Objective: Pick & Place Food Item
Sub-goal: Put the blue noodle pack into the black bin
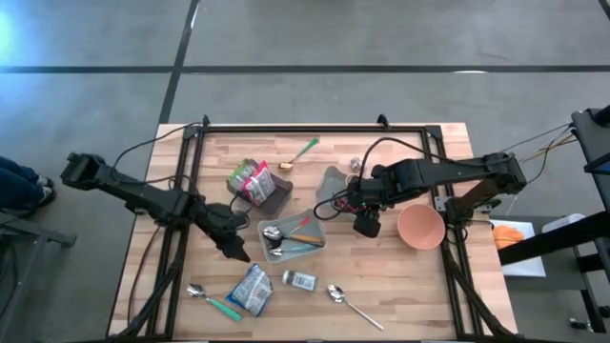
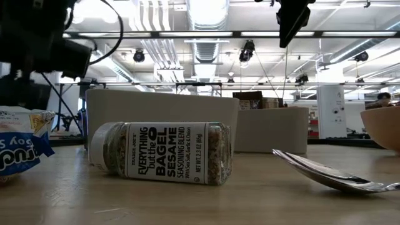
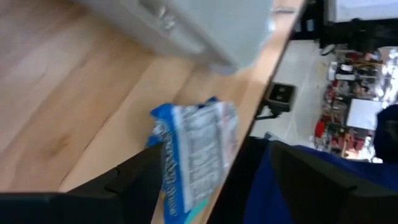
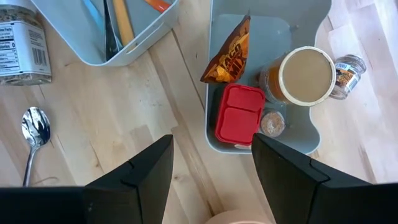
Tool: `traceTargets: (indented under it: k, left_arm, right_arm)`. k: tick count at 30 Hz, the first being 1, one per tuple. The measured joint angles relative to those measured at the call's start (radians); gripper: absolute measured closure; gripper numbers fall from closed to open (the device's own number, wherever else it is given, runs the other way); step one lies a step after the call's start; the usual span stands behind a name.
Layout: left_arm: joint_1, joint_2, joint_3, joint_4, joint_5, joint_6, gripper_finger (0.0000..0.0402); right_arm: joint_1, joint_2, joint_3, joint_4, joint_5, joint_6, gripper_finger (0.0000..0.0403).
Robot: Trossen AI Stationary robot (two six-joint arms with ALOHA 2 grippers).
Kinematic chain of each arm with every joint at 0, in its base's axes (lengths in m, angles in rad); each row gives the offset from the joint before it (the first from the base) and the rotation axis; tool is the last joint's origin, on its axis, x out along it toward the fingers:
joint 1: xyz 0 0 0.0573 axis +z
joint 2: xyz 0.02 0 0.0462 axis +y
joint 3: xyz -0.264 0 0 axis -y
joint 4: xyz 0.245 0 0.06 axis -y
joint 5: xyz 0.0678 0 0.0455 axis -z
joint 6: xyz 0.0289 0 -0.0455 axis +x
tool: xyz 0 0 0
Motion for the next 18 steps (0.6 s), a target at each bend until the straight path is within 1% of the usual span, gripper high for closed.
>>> traceTargets:
  k: [4, 7, 10, 15, 18]
  left_arm:
    - [-0.028, 0.001, -0.028, 0.002, -0.056, -0.065, 0.0116]
    - [-0.029, 0.018, -0.035, 0.003, -0.072, -0.096, 0.0116]
    - [-0.030, 0.063, -0.035, 0.027, -0.070, -0.098, 0.0116]
    - [-0.040, 0.170, -0.015, 0.094, -0.034, -0.106, 0.0116]
    - [-0.041, 0.230, 0.003, 0.098, -0.019, -0.089, 0.0116]
  right_arm:
    - [0.000, 0.000, 0.000, 0.000, 0.000, -0.001, 0.0188]
    - [0.000, 0.000, 0.000, 0.000, 0.000, -0.001, 0.0188]
    - [0.000, 0.000, 0.000, 0.000, 0.000, 0.000, 0.0188]
    - [0.000, 0.000, 0.000, 0.000, -0.001, 0.001, 0.0188]
    - [0.000, 0.000, 0.000, 0.000, -0.001, 0.001, 0.0188]
